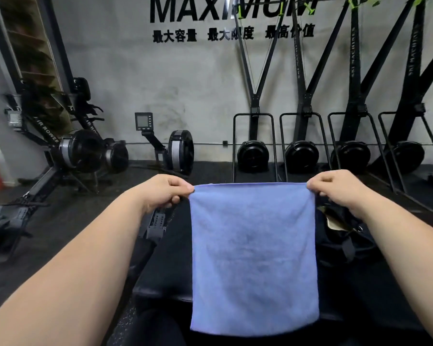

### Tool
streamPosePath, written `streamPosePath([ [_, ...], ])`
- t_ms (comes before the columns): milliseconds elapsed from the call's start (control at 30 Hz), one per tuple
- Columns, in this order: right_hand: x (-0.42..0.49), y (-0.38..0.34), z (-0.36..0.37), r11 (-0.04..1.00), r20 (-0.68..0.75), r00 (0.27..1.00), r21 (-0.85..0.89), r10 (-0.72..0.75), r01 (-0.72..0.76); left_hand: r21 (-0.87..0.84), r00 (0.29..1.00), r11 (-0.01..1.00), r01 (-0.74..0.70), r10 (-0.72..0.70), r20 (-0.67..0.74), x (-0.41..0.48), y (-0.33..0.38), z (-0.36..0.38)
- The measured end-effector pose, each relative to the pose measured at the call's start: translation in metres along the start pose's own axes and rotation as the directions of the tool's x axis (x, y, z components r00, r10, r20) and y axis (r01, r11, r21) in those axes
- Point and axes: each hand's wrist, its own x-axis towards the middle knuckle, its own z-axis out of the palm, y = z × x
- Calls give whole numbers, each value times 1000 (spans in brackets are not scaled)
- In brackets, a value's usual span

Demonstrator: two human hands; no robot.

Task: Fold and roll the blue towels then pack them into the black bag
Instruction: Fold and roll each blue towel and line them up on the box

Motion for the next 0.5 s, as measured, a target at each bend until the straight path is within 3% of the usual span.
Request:
streamPosePath([
  [100,-3,37,33,916,64,997,-401,31,-3,229,993,967,107,-93,-69,11,-48,25],
  [200,-16,74,69,854,53,987,-511,152,-104,300,983,943,144,-100,-157,19,-93,59],
  [367,-29,112,112,903,-82,957,-316,279,-290,225,944,944,241,-174,-281,32,-139,101],
  [500,-18,124,138,902,-148,890,94,430,-421,-91,890,966,241,-257,-376,51,-153,121],
])
